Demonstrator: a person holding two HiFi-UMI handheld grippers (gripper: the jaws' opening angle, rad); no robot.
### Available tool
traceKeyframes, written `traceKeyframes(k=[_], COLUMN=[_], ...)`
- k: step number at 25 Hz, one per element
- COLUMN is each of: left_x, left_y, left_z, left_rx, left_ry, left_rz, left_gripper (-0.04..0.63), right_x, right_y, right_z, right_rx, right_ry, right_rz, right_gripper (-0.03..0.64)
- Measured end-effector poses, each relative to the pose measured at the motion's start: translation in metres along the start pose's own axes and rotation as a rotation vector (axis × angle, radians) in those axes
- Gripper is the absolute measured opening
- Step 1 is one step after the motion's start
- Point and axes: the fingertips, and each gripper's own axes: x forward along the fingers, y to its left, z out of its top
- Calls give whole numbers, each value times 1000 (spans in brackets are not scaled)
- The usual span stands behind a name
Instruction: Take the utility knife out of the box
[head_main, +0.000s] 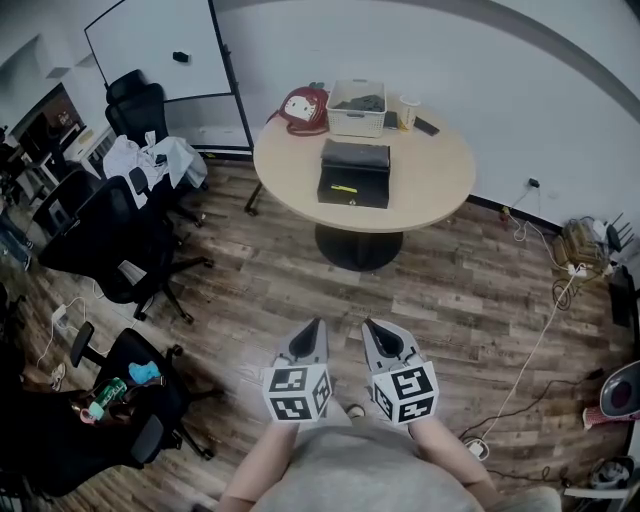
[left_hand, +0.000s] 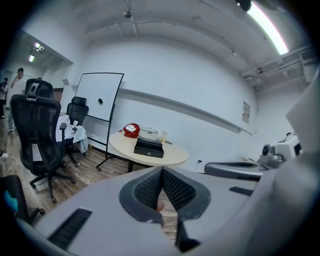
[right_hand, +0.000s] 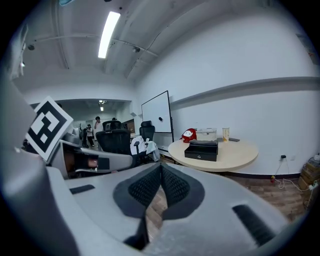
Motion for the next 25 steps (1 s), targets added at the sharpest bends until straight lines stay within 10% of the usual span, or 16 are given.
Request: traceKeyframes(k=[25], left_x=[154], left_y=[51], left_z=[51], left_rx=[-31], left_ry=[39], left_rz=[-37], left_gripper=[2], right_x=[138], right_y=[-83], right_z=[41], right_rx=[30], right_ry=[-7], right_rz=[6], right_gripper=[0])
